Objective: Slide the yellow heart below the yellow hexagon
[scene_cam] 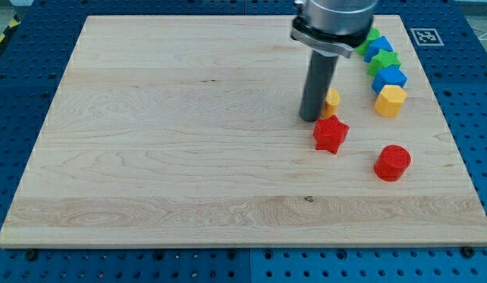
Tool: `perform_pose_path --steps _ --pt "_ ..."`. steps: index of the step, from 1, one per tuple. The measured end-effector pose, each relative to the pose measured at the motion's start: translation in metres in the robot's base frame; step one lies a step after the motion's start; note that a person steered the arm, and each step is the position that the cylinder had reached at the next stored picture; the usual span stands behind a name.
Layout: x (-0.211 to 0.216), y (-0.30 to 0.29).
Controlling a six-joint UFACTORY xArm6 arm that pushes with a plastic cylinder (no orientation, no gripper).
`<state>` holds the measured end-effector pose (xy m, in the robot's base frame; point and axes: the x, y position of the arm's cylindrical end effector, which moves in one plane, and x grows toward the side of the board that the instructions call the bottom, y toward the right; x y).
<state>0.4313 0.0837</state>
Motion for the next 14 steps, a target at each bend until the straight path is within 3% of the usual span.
perform_pose_path --steps 1,2,5,7,8,12,14 --pt "-0.015 -0.034" --pt "-0.029 -0.031" --pt "0.005 0.057" --pt "-0.035 0.007" --pt "-0.061 0.01" --pt "-0.014 0.081" --pt "-0.014 0.054"
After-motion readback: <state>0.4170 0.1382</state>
